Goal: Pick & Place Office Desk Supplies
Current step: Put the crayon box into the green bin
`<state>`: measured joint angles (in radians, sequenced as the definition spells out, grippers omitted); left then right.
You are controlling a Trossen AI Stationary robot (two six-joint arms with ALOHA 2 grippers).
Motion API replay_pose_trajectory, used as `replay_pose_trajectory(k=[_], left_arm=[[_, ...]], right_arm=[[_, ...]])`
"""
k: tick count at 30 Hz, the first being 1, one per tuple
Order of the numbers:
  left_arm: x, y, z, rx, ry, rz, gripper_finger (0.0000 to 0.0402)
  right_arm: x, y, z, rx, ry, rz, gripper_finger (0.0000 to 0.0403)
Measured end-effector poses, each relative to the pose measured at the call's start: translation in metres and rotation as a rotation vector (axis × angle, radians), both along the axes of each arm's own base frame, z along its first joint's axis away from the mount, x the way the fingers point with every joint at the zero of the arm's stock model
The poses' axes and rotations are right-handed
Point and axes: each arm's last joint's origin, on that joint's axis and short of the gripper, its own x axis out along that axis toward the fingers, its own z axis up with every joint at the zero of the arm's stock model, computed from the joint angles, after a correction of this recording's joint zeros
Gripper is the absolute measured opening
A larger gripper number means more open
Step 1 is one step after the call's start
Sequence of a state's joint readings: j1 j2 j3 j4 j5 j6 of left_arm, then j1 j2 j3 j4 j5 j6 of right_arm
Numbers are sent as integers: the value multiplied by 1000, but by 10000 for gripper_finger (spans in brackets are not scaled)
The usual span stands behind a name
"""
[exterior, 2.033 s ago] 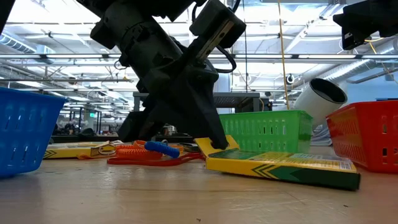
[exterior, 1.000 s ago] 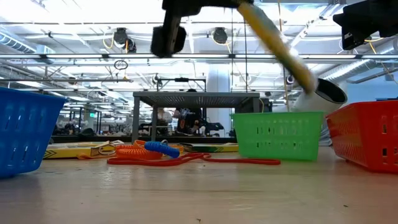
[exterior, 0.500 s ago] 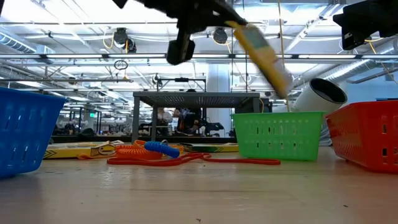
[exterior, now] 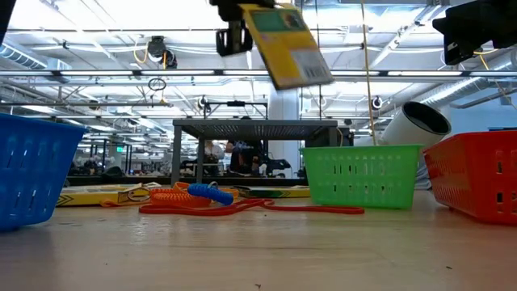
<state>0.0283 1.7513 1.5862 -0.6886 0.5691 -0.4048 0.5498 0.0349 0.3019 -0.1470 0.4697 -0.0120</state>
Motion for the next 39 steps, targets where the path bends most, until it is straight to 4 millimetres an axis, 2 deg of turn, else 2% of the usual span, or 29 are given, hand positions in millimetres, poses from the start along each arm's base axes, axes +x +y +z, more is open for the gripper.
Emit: replay_pose_trajectory(k=[2, 4, 8, 11, 14, 17, 25, 32, 39], left_arm=[[-2, 6, 10, 51, 32, -44, 0], [0, 9, 10, 93, 77, -81, 0], [13, 15, -3, 140, 128, -125, 0], [27, 25, -11, 169, 93, -118, 0], [39, 30, -10, 201, -7, -119, 0], [43, 25, -8, 205, -63, -147, 0], [43, 14, -10, 304, -45, -140, 0], [59, 9, -29, 319, -67, -161, 0], [67, 9, -45, 303, -48, -185, 1]], right_arm=[[0, 0, 0, 0, 0, 0, 95], [0, 0, 0, 0, 0, 0, 97], [0, 0, 0, 0, 0, 0, 98], [0, 0, 0, 0, 0, 0, 96], [0, 0, 0, 0, 0, 0, 94], [0, 0, 0, -1, 1, 0, 94], [0, 0, 0, 0, 0, 0, 93], [0, 0, 0, 0, 0, 0, 95], [0, 0, 0, 0, 0, 0, 95]])
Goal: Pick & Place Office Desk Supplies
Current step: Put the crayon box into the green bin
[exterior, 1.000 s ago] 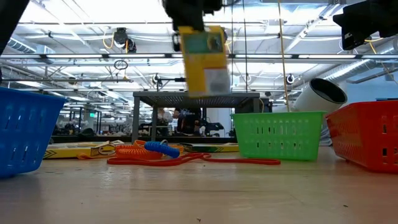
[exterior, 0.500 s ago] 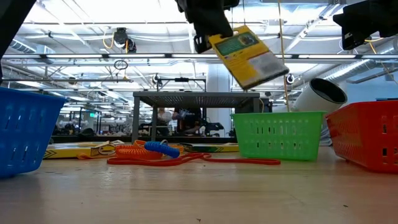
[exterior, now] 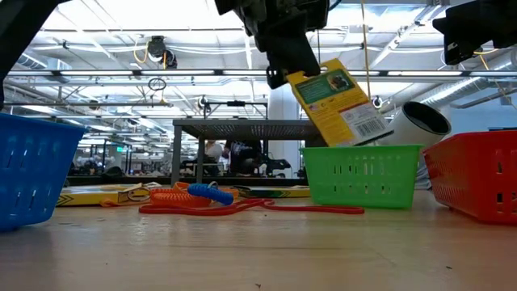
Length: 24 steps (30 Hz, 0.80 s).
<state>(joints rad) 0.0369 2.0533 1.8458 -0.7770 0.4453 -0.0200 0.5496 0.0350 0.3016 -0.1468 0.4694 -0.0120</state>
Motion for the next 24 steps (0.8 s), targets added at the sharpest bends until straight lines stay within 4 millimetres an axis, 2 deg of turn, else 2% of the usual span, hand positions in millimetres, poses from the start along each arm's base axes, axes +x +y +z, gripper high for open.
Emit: replay_pose_trajectory(k=[16, 24], left_arm=[[11, -24, -30, -77, 64, -85, 1], [7, -40, -41, -104, 147, -122, 2]], right_arm=[[0, 0, 0, 0, 0, 0, 93], [0, 0, 0, 0, 1, 0, 94]])
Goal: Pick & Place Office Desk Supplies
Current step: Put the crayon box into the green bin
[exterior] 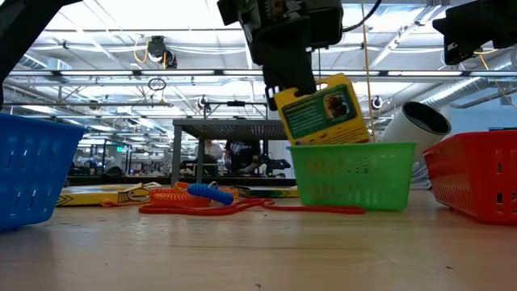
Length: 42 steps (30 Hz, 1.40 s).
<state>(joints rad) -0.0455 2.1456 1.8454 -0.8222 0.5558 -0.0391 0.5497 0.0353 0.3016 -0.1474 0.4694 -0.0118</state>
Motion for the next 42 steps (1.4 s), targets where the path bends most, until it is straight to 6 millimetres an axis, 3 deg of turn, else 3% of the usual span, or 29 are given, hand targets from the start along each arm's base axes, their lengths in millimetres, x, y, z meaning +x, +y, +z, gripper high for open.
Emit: replay_pose_trajectory(k=[9, 29, 42], left_arm=[[0, -1, 1, -5, 5, 18, 3], [4, 29, 0, 88, -19, 119, 12], [6, 37, 0, 185, -40, 187, 29]], right_arm=[[0, 0, 0, 0, 0, 0, 98], [0, 0, 0, 0, 0, 0, 94], [0, 0, 0, 0, 0, 0, 96]])
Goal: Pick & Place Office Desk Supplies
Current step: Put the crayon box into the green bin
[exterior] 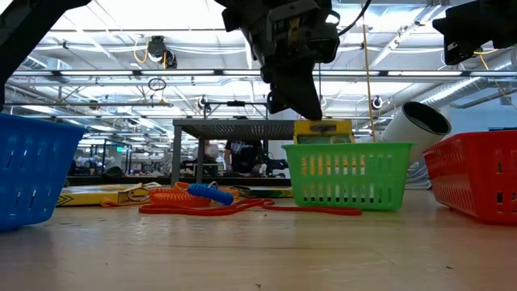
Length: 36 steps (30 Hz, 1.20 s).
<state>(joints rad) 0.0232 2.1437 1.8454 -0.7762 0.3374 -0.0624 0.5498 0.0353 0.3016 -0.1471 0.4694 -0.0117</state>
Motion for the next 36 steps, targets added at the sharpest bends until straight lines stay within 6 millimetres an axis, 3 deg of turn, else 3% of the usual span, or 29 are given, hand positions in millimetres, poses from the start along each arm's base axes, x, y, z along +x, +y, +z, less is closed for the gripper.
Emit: replay_pose_trajectory(k=[16, 27, 36], left_arm=[[0, 14, 4, 159, -6, 151, 172], [-36, 13, 44, 251, 105, 261, 166], [-59, 3, 53, 161, 240, 121, 161]], right_arm=[[0, 0, 0, 0, 0, 0, 94], [0, 0, 0, 0, 0, 0, 94], [0, 0, 0, 0, -1, 0, 93]])
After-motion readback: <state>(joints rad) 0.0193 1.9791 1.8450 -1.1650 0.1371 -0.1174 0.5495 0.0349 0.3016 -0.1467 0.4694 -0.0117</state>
